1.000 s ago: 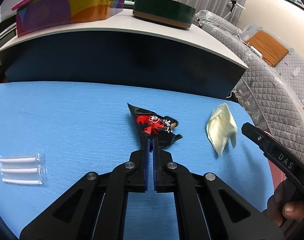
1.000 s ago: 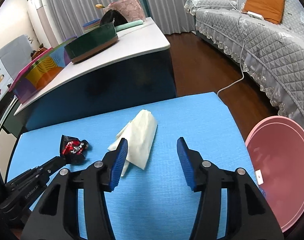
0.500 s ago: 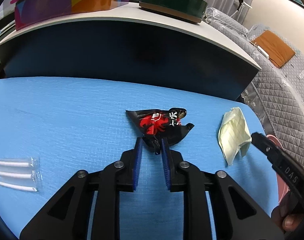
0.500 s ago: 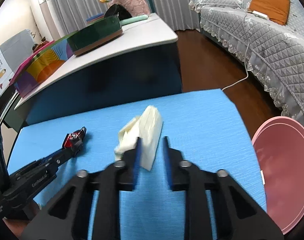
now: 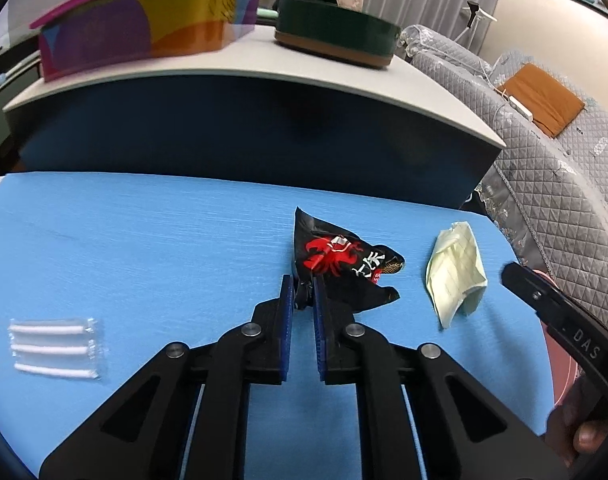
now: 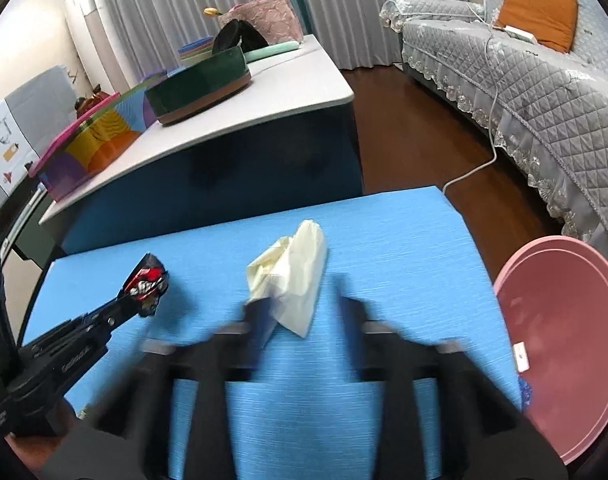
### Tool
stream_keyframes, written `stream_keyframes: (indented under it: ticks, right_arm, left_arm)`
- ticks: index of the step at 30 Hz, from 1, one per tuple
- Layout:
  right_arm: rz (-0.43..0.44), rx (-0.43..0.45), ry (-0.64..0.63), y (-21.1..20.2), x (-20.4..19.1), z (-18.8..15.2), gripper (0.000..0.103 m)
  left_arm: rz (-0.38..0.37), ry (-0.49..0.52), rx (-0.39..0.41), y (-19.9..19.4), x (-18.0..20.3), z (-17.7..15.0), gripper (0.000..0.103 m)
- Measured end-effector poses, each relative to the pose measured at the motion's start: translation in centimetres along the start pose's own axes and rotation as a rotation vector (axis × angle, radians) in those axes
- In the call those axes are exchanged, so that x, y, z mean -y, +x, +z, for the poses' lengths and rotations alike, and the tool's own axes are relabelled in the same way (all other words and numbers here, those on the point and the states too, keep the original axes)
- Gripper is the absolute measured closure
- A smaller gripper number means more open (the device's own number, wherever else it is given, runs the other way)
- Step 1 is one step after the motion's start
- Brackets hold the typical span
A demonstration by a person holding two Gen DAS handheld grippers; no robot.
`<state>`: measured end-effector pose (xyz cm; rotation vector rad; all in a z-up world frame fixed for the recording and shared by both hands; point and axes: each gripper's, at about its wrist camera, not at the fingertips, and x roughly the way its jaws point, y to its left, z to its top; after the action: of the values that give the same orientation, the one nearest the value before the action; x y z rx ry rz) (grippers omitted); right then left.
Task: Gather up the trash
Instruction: 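Lift the wrapper and tissue and carry both tools over the pink bucket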
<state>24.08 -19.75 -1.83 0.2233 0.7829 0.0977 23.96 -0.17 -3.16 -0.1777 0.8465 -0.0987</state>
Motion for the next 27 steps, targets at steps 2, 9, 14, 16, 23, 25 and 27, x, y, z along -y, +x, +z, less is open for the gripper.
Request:
stream_keyframes:
  ticks: [2,9,14,16,23,25,27]
  right_arm:
    - [0.01,-0.01,-0.014,0.6,-0.6,0.1,0.049]
    - [-0.025,-0.068,-0.027,3.2,-1.5,-0.2,0.051]
    - [-0.03,-0.078,-0.035,3.3,-1.9,-0.3,0.079]
    - [-0.026,-0.072,-0.052,2.7,-2.3,-0.2,0.091]
    - [-0.039,-0.018,-0.141,-2.4,-3.7,-0.1,0.092]
    - [-0.053,0.01,-0.166,-4.9,-3.9,-0.3,0.092]
    - [-0.065,0.032,-0.166,-7.3,-3.6,-0.7,0.092]
  left_arm:
    - [0.005,-0.008,0.006,-0.6,-0.6,-0.2,0.093]
    - [0.028,-0.018,0.022,-2.1,-2.0,-0.2,0.093]
    - [0.026,-0.008,0.032,-2.8,-1.8,-0.3,0.094]
    - [0.024,-0.003,0.037,-3.2,-1.6,-0.3,0.094]
    - [0.004,0.003,0.089,-7.2,-1.3,-0.5,0.094]
    - [-0.007,0.005,0.108,-8.5,-1.0,-0.6,0.094]
    - [-0.019,0.01,0.128,-10.1,-0.4,-1.0,0.094]
